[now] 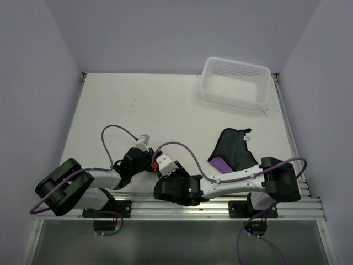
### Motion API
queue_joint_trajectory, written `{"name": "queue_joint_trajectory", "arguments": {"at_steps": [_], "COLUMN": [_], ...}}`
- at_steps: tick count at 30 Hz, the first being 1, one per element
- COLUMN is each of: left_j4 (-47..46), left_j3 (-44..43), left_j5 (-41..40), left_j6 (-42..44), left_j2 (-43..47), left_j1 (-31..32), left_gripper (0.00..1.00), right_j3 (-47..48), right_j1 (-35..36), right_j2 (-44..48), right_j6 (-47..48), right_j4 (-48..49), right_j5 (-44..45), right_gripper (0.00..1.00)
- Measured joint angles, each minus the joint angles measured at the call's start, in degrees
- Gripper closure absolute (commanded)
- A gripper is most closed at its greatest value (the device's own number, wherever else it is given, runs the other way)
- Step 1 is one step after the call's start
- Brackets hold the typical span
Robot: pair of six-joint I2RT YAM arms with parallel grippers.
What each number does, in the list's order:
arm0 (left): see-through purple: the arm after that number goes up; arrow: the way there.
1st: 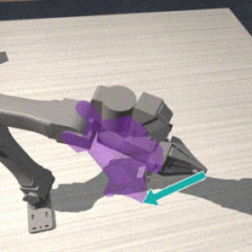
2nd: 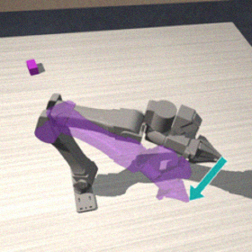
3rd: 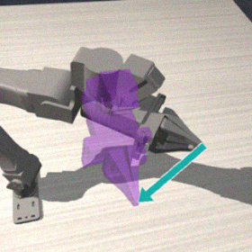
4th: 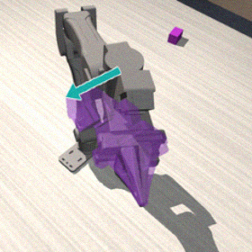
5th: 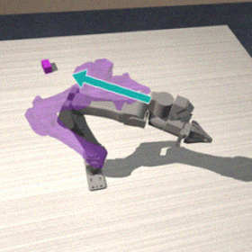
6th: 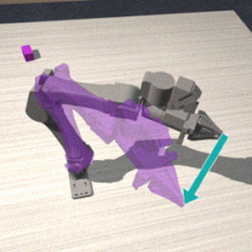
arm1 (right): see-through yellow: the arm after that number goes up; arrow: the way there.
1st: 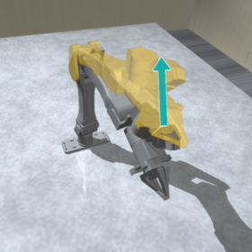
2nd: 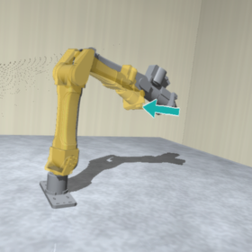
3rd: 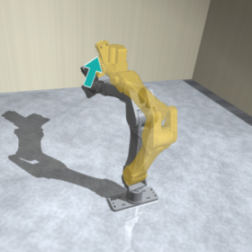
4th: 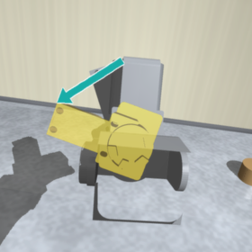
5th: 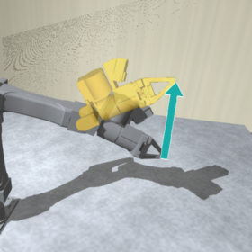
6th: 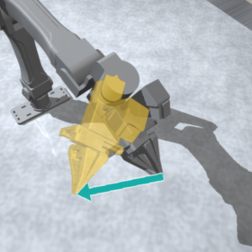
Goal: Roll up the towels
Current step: Roll the towel
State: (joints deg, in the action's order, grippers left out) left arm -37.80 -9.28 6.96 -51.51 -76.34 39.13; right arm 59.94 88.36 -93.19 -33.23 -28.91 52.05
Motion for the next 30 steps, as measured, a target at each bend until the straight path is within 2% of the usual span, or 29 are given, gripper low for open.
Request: {"name": "queue_joint_trajectory", "arguments": {"at_steps": [4, 8, 11, 13, 20, 28, 30], "left_j4": [-0.74, -1.40, -1.81, -1.97, -2.43, -3.91, -3.98], "left_j3": [0.52, 0.94, 1.20, 1.31, 1.55, 2.05, 2.08], "left_j5": [-0.11, -0.15, -0.15, -0.15, -0.15, -0.13, -0.15], "left_j6": [-0.35, -0.50, -0.55, -0.61, -0.66, -1.49, -1.51], "left_j2": [0.04, 0.07, 0.07, 0.07, -0.04, -0.61, -0.66], "left_j1": [0.00, 0.00, 0.00, 0.00, 0.00, 0.00, 0.00], "left_gripper": [0.95, 0.95, 0.95, 0.95, 0.95, 0.96, 0.96], "right_j3": [-6.54, -15.47, -20.74, -22.84, -26.49, -27.10, -27.10], "right_j1": [-4.13, -14.32, -21.99, -24.28, -26.14, -26.53, -26.53], "right_j2": [8.09, 15.28, 17.03, 16.85, 13.81, 9.92, 9.44], "right_j6": [-2.01, -5.75, -8.90, -10.56, -15.47, -16.90, -16.98], "right_j4": [4.87, 13.46, 19.26, 22.60, 32.11, 35.98, 36.39], "right_j5": [-6.73, -18.99, -28.04, -32.83, -44.44, -47.21, -47.34], "right_gripper": [0.52, 0.52, 0.51, 0.52, 0.55, 0.59, 0.62]}}
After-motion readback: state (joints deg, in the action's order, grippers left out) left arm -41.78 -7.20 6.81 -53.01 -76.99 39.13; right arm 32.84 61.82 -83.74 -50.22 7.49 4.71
